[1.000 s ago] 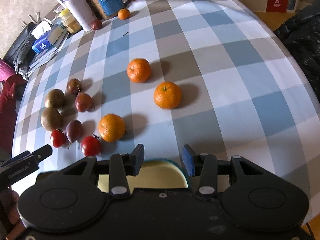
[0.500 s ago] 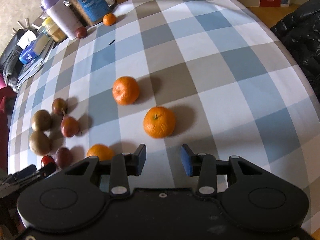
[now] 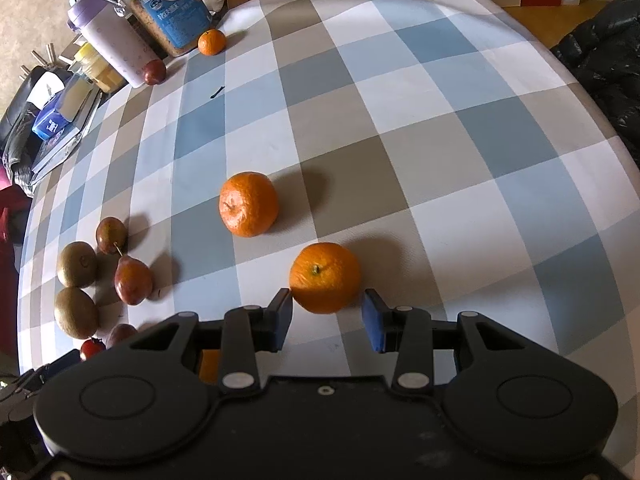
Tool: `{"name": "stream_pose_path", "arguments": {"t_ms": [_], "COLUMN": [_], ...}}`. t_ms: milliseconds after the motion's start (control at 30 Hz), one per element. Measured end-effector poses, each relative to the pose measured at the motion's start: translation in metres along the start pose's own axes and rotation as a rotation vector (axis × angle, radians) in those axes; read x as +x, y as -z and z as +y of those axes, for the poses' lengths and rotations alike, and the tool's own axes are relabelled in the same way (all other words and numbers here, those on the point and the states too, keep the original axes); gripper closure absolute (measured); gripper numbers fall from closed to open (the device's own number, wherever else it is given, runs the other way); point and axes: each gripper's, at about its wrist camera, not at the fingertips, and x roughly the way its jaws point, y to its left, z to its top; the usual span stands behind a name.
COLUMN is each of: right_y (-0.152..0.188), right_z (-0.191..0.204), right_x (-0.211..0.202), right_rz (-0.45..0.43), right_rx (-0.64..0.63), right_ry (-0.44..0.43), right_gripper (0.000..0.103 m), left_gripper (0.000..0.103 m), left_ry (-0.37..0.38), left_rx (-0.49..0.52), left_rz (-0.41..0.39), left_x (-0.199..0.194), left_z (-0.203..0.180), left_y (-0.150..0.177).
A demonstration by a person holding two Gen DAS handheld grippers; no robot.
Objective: Organize fruits
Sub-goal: 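Grasp the red tomato with the left tool while the right tool grasps a mandarin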
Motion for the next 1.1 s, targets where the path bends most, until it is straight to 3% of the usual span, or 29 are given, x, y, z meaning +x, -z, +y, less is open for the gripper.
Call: {"name": "stream_pose_path", "arguments": {"t_ms": [267,567,833,1100], "right_y": [-0.003,0.0,0.004,0.02], "right_z": [0.009,0.016,0.012,0.016], "right_x": [0.008,0.009,0.0,-0.03], "right_rz": [-0.035,-0.088,-0.097,-0.153], "right_rx": [-0.03,-0.082,-0.08,-0.09], "right_ry": [0.05,0.096,0.076,0.04], "right_gripper": [0.059,0.061,0.062,0.062], "left_gripper": [0.034,0.058,0.059,0.059], "left_ry": [0.018,0.041,0.055,0.055], "left_rx": [-0.033,-0.029,-0.065,-0.073], "left_rz": [0.004,0.005,0.01,-0.034], "left_x": [0.004,-0.002,-0.009,-0.043], "left_z": [0.005,0.003,0.007,0.01], "left_y": [-0.004,-0.002,-0.001,0.005]}}
